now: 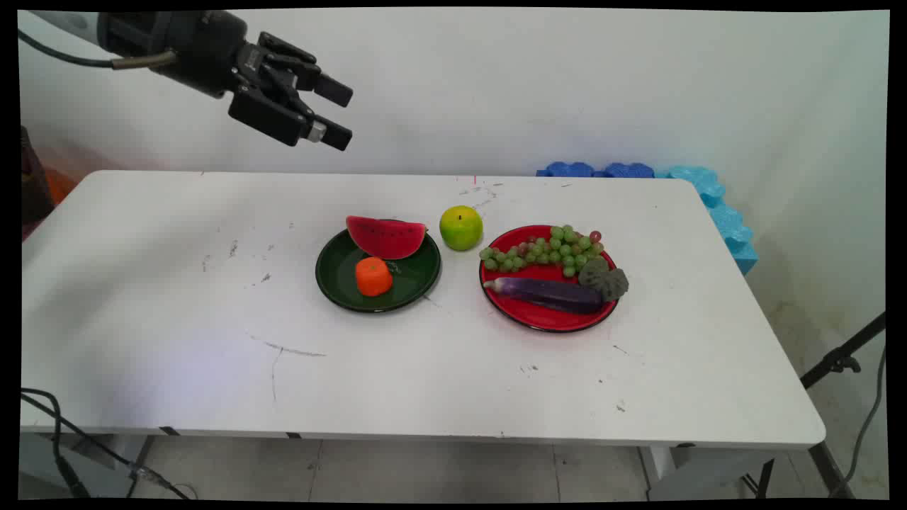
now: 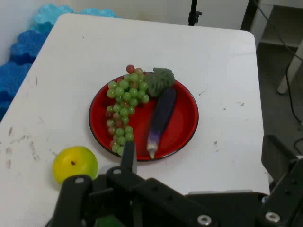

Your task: Pick up the eggplant from the red plate

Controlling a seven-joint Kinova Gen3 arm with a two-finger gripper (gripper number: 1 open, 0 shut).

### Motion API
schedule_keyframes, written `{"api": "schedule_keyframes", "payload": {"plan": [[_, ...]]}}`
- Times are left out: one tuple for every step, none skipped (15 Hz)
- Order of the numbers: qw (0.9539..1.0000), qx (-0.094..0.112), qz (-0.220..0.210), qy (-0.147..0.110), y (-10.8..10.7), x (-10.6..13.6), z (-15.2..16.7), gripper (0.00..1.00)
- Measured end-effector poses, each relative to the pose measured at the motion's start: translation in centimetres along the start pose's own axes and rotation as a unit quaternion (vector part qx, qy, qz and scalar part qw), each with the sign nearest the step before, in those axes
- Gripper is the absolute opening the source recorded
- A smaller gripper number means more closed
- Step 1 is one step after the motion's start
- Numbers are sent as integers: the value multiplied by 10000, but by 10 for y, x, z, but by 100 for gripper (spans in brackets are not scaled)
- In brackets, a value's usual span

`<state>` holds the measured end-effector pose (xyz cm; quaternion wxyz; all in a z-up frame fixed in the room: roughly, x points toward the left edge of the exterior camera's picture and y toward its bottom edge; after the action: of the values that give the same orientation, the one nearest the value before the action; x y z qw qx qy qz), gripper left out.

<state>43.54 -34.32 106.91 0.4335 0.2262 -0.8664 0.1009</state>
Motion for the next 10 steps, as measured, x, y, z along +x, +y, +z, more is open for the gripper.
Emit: {"api": "schedule_keyframes", "payload": {"plan": [[10000, -13, -5, -54, -1, 1, 1, 100], [9999, -8, -5, -112, -3, 2, 3, 100], [9999, 8, -6, -164, -6, 5, 5, 100], [9998, 27, -9, -204, -11, 10, 9, 100], [9997, 42, -1, -233, -16, 16, 15, 100], [9996, 48, 16, -260, -21, 23, 23, 100], [9996, 55, 25, -279, -25, 31, 31, 100], [9995, 64, 27, -296, -29, 40, 43, 100], [9995, 65, 30, -320, -31, 48, 54, 100], [9993, 68, 29, -357, -33, 57, 68, 100]]}}
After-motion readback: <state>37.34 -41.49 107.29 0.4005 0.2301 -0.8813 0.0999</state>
